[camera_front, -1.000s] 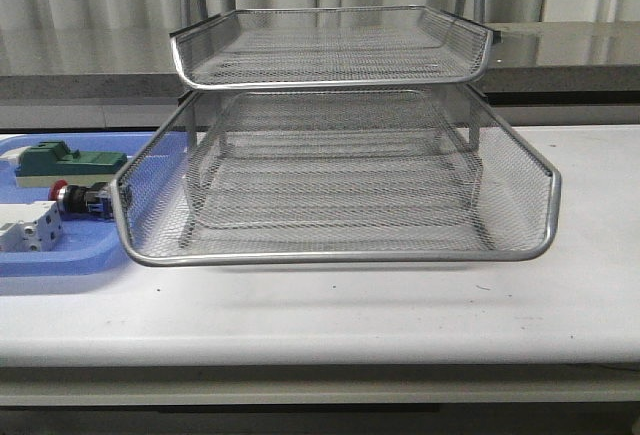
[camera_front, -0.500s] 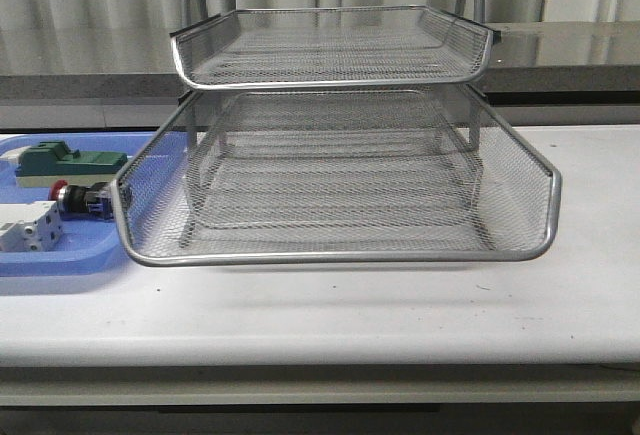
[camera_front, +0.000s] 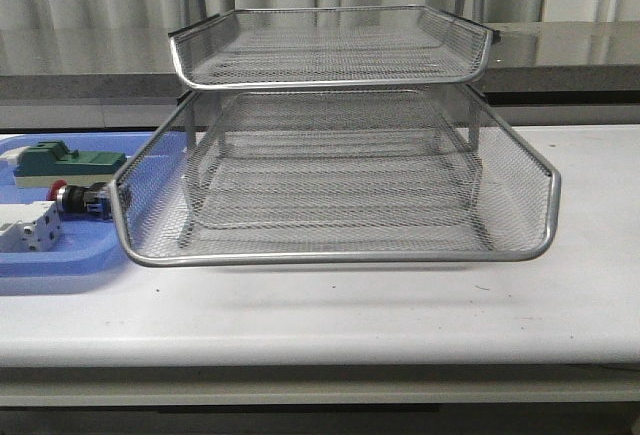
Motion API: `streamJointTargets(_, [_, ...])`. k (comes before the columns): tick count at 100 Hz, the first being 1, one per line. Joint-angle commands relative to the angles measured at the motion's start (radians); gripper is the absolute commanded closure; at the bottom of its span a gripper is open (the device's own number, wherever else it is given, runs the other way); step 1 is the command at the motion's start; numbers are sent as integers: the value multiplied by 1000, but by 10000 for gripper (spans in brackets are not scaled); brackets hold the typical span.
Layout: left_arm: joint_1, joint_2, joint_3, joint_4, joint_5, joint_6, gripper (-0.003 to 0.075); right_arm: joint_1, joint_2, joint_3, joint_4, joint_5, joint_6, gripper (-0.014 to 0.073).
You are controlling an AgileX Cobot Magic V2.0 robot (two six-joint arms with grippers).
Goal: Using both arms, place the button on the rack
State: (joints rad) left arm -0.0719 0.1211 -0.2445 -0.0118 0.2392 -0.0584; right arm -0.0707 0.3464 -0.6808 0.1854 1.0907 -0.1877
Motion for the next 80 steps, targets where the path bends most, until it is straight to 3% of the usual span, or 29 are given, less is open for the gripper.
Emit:
streamJointTargets(1, [3,128,-140,-10,49,-5,740,-5,11,-33,6,-51,-1,664])
streamJointTargets(13, [3,332,-306,-7,222,21,740,-5,11,-33,6,-51,-1,664])
streamJointTargets(27, [3,586,-488,-7,332,42,740,-5,11,-33,6,-51,-1,664])
streamJointTargets(71, [3,1230,-931,-11,440,135,738,-5,11,-33,6,-51,-1,664])
streamJointTargets(80, [3,1305,-983,-14,458,164,679,-5,11,-33,7,-51,-1,664])
